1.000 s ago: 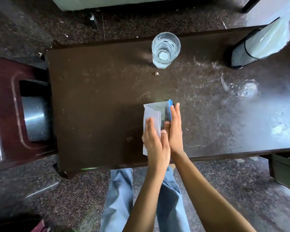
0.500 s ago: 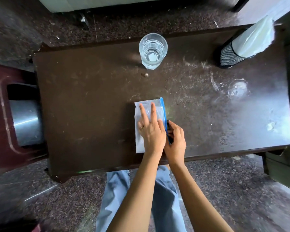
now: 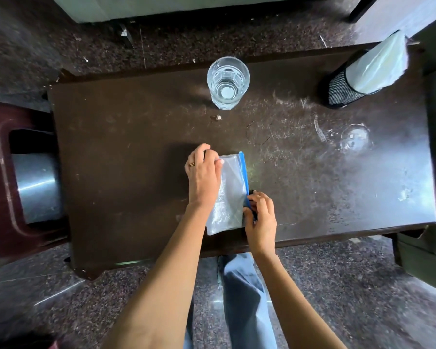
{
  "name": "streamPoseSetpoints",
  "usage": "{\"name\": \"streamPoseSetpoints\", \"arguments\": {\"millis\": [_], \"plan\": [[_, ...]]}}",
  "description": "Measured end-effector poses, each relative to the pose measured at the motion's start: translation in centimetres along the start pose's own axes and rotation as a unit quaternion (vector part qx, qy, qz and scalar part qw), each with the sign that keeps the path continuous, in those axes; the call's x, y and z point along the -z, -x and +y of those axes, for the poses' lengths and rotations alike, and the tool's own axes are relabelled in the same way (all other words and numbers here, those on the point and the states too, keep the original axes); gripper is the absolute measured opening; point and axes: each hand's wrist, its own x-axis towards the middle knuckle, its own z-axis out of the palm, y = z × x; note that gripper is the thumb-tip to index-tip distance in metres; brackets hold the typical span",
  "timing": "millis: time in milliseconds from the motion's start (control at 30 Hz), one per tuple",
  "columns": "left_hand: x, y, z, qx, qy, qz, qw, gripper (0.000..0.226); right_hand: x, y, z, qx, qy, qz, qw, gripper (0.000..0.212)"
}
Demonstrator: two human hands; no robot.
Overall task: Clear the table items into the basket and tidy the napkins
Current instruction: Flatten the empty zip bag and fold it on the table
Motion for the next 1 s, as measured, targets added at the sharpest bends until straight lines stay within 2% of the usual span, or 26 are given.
{"name": "streamPoseSetpoints", "arguments": {"millis": [167,367,433,500,533,600,700,833,1000], "plan": [[-1.0,0.1,0.1,0.016,-0.012,0.035,0.999,0.004,0.0,0.1,-0.3,0.010,0.000,0.002,1.000,0.031],[-2.3,0.4,-0.2,-0.056,-0.117,0.111,0.985,0.016,0.4,0.7,-1.6,-0.032,-0.043,0.023,0.998,0.035],[-2.1,0.8,0.0,-0.116,-0.152,0.107,0.976,0.020,0.2,0.8,-1.8,-0.033,-0.047,0.012,0.998,0.031],[-2.4,1.9,-0.4,-0.159,-0.161,0.084,0.970,0.007,-0.3,0.9,-1.6,-0.016,-0.019,0.005,1.000,0.025],[-2.6,2.5,-0.6,-0.177,-0.158,0.069,0.969,0.008,-0.6,0.9,-1.4,-0.012,-0.008,0.004,1.000,0.027],[-3.1,4.2,-0.8,-0.198,-0.188,0.018,0.962,0.037,-0.9,0.8,-1.4,-0.016,0.002,0.007,1.000,0.033],[-3.3,5.8,-1.3,-0.186,-0.263,-0.020,0.946,0.057,-1.2,0.8,-1.9,-0.016,0.011,0.016,1.000,0.038],[-2.7,5.0,-0.8,-0.138,-0.274,-0.034,0.951,0.061,-1.3,0.6,-2.5,-0.029,0.003,0.039,0.999,0.034],[-1.7,3.2,0.0,-0.111,-0.259,-0.037,0.959,0.064,-0.9,0.7,-2.8,-0.063,0.022,0.013,0.998,0.040]]}}
